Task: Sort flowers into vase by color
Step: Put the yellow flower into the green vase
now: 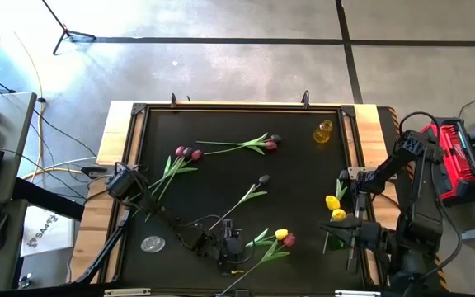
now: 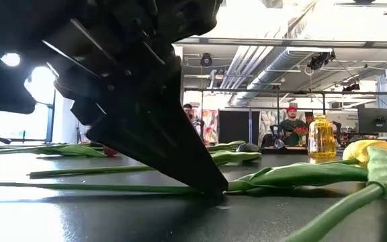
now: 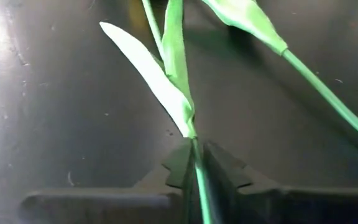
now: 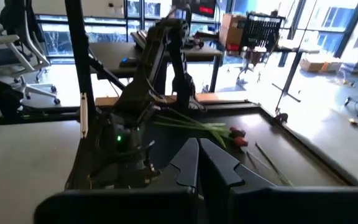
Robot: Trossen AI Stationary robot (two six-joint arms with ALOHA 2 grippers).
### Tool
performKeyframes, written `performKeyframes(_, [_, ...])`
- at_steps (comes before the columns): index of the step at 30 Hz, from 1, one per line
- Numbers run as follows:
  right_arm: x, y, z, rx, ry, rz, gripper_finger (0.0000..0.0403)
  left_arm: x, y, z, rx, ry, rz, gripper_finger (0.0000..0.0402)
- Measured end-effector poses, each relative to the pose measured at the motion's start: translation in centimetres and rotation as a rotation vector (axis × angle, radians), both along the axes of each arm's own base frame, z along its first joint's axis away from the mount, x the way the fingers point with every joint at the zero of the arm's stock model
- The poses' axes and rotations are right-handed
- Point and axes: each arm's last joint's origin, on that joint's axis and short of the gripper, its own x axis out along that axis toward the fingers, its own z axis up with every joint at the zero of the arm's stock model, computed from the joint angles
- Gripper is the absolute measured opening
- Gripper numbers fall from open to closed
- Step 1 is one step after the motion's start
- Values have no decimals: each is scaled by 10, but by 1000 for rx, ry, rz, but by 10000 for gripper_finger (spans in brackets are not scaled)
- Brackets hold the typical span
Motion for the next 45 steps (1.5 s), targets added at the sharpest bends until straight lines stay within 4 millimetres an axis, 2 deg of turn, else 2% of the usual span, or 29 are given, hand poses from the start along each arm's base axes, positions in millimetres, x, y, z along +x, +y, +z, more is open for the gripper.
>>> performKeyframes(10, [-9,8,11,27,-181,-81,1,15,8,6,-31,-137,70,2])
performKeyframes(19, [-16,11,13,64,-201,-64,1,26,20,14,-21,-237,156,1])
performKeyframes(28, [1,4,12,79,-182,-112,1,46,30,52,-32,-509,167,0])
performKeyframes(32, [8,-2,18,20,-191,-163,1,51,37,73,11,-639,204,0])
performKeyframes(38, [14,-10,37,0,-188,-195,1,54,51,108,51,-784,226,0])
performKeyframes(45, [15,-9,35,97,-205,-190,1,54,59,129,106,-879,216,0])
